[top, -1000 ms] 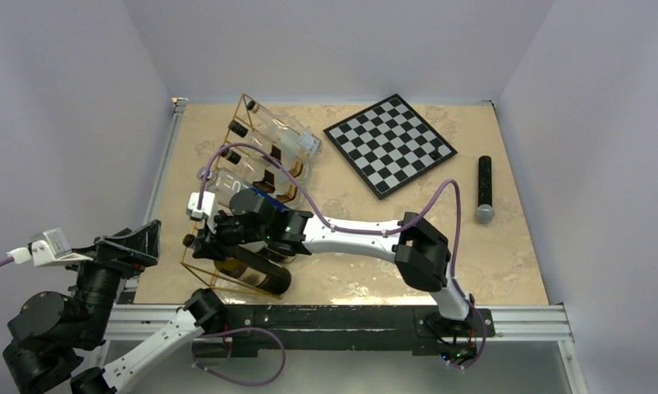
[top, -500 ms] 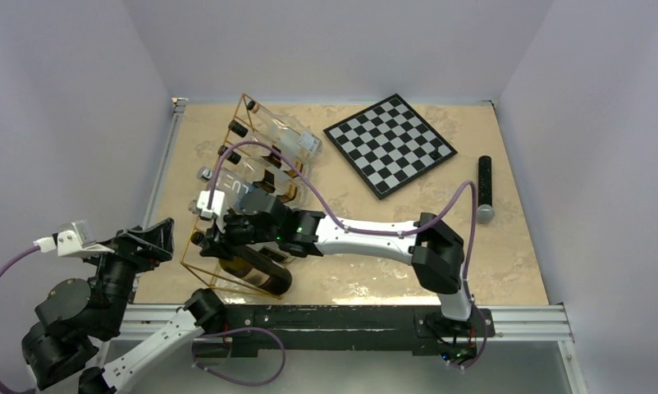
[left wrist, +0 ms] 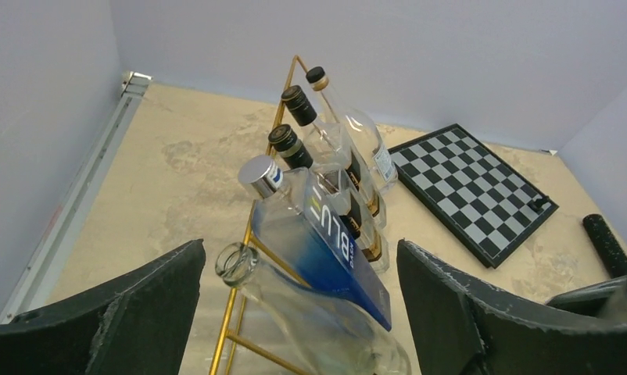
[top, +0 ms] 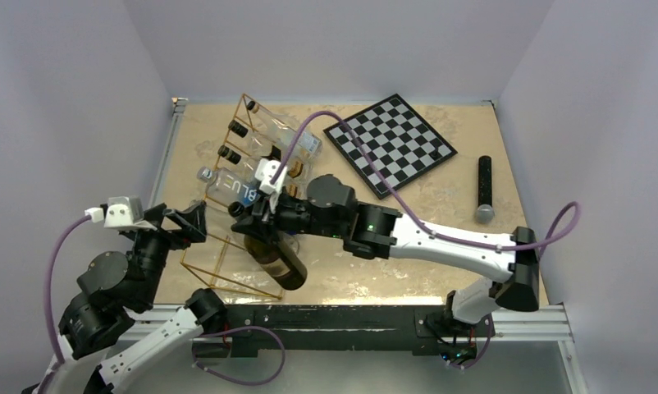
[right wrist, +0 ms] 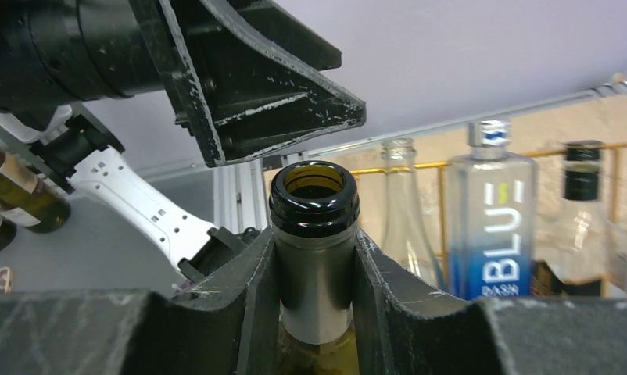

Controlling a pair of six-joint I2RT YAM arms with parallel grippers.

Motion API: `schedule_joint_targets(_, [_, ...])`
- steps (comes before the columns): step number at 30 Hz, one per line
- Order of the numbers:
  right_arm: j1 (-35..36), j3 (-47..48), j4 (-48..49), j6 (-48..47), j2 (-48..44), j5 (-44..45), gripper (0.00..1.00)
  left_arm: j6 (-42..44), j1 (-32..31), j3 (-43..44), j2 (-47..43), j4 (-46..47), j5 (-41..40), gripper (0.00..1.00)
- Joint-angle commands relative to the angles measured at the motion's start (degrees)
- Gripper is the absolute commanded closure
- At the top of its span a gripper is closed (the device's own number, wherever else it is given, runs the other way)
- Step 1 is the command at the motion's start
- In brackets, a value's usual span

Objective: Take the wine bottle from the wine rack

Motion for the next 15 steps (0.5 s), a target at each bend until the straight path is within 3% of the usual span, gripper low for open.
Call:
schedule_joint_targets(1, [-1.1, -1.7, -2.4, 0.2, -9.6, 7.7, 1.00, 7.8, 0.1, -3.0, 2.8, 10.3, 2.2, 0.03])
schedule_joint_targets(5, [-4.3, -8.7, -3.3, -0.9, -17.4, 15.3, 1.00, 10.4, 0.0, -7.3, 3.8, 13.5, 3.6, 0.02])
schedule_joint_targets(9, [-12.9, -17.7, -2.0, 0.1, -26.0, 18.2, 1.00, 9.9, 0.2, -12.1, 4.0, 14.5, 4.8, 0.02])
schedule_joint_targets(15, [-30.8, -33.4, 14.9, -5.3, -34.7, 20.0, 1.00, 9.5, 0.2, -14.0, 2.4, 15.3, 5.5, 0.01])
